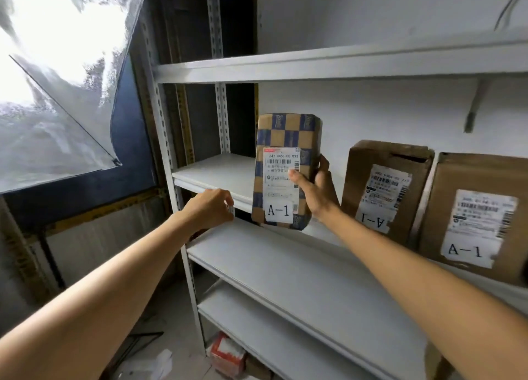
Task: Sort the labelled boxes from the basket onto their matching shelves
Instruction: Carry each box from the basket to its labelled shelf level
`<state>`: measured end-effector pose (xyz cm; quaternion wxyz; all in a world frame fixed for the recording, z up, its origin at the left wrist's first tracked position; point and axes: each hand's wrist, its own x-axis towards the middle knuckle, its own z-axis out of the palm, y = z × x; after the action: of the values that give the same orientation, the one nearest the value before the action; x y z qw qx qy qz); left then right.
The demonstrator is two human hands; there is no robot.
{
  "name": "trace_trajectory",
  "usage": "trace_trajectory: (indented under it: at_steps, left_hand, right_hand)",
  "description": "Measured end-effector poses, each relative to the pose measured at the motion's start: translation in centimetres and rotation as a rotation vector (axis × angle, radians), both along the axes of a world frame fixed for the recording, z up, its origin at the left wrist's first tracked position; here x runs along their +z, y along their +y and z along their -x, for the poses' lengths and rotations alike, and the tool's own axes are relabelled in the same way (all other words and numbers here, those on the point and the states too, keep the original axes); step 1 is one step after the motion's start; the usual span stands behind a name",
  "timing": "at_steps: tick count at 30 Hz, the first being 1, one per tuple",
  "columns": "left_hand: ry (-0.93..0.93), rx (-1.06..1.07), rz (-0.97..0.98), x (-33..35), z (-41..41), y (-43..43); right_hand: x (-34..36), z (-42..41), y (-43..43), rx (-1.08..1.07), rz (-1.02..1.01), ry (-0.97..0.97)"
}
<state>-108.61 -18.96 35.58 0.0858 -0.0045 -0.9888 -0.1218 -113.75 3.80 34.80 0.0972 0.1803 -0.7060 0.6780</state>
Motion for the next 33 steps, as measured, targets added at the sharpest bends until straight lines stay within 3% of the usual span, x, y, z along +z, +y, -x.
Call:
trace_trajectory:
  at_steps: [7, 12, 16, 33]
  left_hand:
    - [0.018, -0.084, 0.056, 1.0, 5.6, -0.1]
    - [0.009, -0.118, 0.051, 0.8, 8.8, -0.6]
    - [-0.014, -0.166, 0.025, 0.5, 10.5, -0.6]
    - [-0.035, -0.342, -0.029, -0.9, 12.0, -0.6]
  right_hand:
    - [-4.7, 10.7, 0.5, -0.162, -0.119, -0.002]
    - [-2.4, 7.8, -0.4, -0.226, -0.197, -0.003]
    - [-1.0, 6.3, 0.0, -0.259, -0.217, -0.123]
    - [-0.3, 6.0, -0.9, -0.706, -0.392, -0.196]
